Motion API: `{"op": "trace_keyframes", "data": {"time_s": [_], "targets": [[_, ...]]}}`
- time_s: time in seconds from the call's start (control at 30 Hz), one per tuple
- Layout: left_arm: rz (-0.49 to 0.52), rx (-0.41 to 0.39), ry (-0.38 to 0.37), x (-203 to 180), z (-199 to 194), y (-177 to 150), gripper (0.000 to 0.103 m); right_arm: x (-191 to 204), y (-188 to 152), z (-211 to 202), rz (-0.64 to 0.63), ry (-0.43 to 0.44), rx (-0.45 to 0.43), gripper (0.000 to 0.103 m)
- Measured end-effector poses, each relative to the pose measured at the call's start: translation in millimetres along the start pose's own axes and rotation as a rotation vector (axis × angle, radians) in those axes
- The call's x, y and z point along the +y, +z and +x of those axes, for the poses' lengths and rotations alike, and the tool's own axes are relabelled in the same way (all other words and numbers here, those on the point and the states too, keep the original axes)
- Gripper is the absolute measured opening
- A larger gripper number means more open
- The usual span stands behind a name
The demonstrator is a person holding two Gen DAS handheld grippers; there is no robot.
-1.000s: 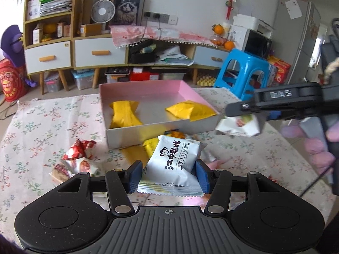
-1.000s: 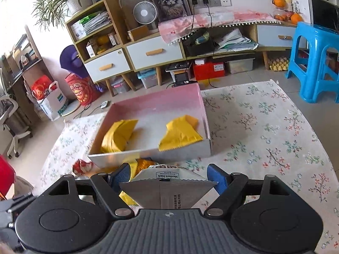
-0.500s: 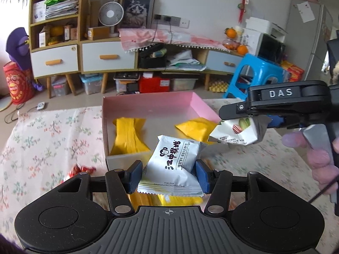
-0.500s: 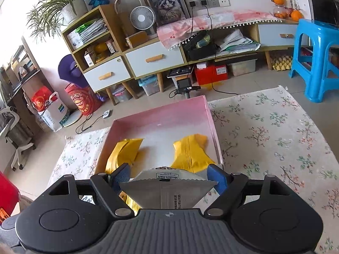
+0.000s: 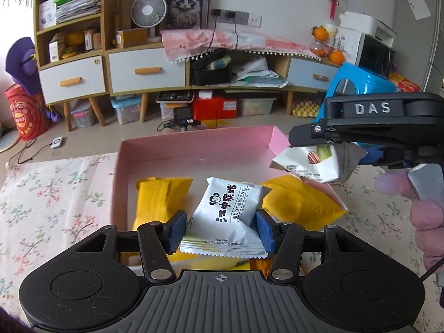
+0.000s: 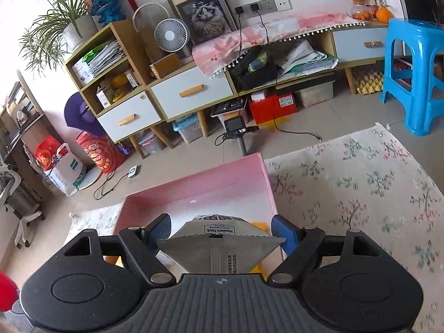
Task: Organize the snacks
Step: 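Carry both white bags over the tray box and open both tools to drop them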
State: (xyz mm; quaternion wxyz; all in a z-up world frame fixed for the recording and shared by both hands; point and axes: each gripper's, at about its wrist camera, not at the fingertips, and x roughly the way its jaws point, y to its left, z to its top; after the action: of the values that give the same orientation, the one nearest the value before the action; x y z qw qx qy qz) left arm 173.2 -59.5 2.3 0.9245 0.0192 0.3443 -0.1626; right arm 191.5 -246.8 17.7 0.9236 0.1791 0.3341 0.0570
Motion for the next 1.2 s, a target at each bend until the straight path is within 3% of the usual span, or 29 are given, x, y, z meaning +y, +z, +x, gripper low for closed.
{"op": "trace_keyframes", "data": {"time_s": [0.33,0.67,0.73,0.93,1.2], "targets": [[0.015,0.040,0.040,-7.7,38.2,0.2,0.052,-13.0,8.0,27.5,-0.002,-0.036,-0.009,0.070],[0.000,0.018,0.060,-5.7,49.3,4.5,0.055,-10.7,10.7,34.2,-0.046,-0.059,-0.016,0.070],[-0.002,0.014,0.056,-5.4,49.3,5.5,0.068,-10.5,10.6,34.0,-0.043,-0.057,-0.018,0.071],[0.019,0.002,0.034,-8.9,42.5,3.4,0.084,-10.6,13.7,29.7,-0.018,-0.046,-0.029,0.083],[0.006,-0.006,0.019,-9.7,26.3,0.7,0.089,-9.3,11.9,14.9,-0.021,-0.048,-0.032,0.087]]}}
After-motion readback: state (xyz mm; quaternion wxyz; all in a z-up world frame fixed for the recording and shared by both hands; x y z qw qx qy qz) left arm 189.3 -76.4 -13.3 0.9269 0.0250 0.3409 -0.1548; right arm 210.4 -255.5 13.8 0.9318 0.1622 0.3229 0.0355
